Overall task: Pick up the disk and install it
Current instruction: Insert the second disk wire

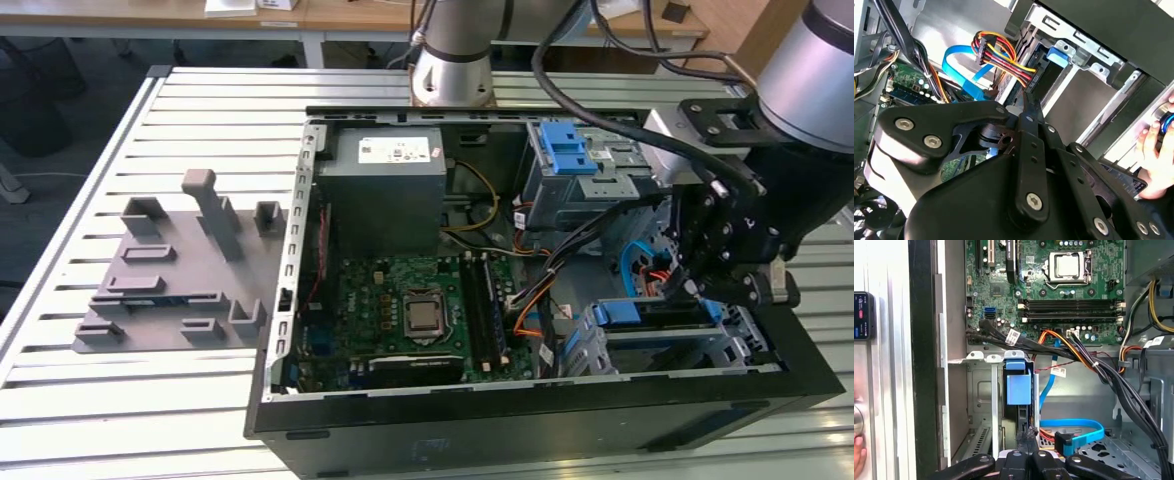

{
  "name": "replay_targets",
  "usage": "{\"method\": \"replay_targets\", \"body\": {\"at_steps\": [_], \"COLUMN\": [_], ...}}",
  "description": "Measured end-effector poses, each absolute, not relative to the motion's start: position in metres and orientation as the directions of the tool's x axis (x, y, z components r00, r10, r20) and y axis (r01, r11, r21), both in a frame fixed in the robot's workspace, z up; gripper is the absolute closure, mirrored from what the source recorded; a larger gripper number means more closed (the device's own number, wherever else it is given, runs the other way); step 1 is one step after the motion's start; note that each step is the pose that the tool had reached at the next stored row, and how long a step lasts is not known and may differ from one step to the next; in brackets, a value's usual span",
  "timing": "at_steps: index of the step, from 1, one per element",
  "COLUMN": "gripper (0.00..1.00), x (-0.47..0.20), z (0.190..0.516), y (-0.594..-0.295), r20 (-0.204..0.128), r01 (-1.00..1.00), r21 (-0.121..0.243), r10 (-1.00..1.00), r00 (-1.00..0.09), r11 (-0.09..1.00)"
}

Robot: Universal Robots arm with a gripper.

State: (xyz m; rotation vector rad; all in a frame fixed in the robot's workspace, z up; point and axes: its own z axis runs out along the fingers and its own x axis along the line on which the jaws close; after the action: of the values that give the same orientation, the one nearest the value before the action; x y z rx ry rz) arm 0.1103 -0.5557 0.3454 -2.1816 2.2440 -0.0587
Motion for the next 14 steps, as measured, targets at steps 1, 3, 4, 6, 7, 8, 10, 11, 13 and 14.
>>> {"method": "replay_targets", "body": {"at_steps": [1, 3, 4, 6, 7, 8, 10, 11, 13, 14], "gripper": [0.89, 0.89, 0.89, 0.89, 0.89, 0.89, 0.89, 0.89, 0.89, 0.89], "x": [0.11, 0.11, 0.11, 0.11, 0.11, 0.11, 0.11, 0.11, 0.11, 0.11], "z": [0.347, 0.35, 0.352, 0.354, 0.355, 0.355, 0.356, 0.356, 0.357, 0.358], "y": [-0.556, -0.556, -0.556, -0.556, -0.556, -0.556, -0.556, -0.556, -0.555, -0.555], "r20": [0.018, 0.018, 0.018, 0.018, 0.018, 0.018, 0.018, 0.018, 0.018, 0.018], "r01": [-0.999, -0.999, -0.999, -0.999, -0.999, -0.999, -1.0, -1.0, -1.0, -1.0], "r21": [-0.035, -0.034, -0.033, -0.028, -0.024, -0.018, -0.007, -0.002, 0.002, 0.003], "r10": [-0.999, -0.999, -0.999, -0.999, -0.999, -0.999, -0.999, -0.999, -0.999, -0.999], "r00": [-0.029, -0.029, -0.029, -0.029, -0.028, -0.028, -0.028, -0.028, -0.028, -0.028], "r11": [0.028, 0.028, 0.028, 0.028, 0.028, 0.028, 0.028, 0.028, 0.028, 0.028]}}
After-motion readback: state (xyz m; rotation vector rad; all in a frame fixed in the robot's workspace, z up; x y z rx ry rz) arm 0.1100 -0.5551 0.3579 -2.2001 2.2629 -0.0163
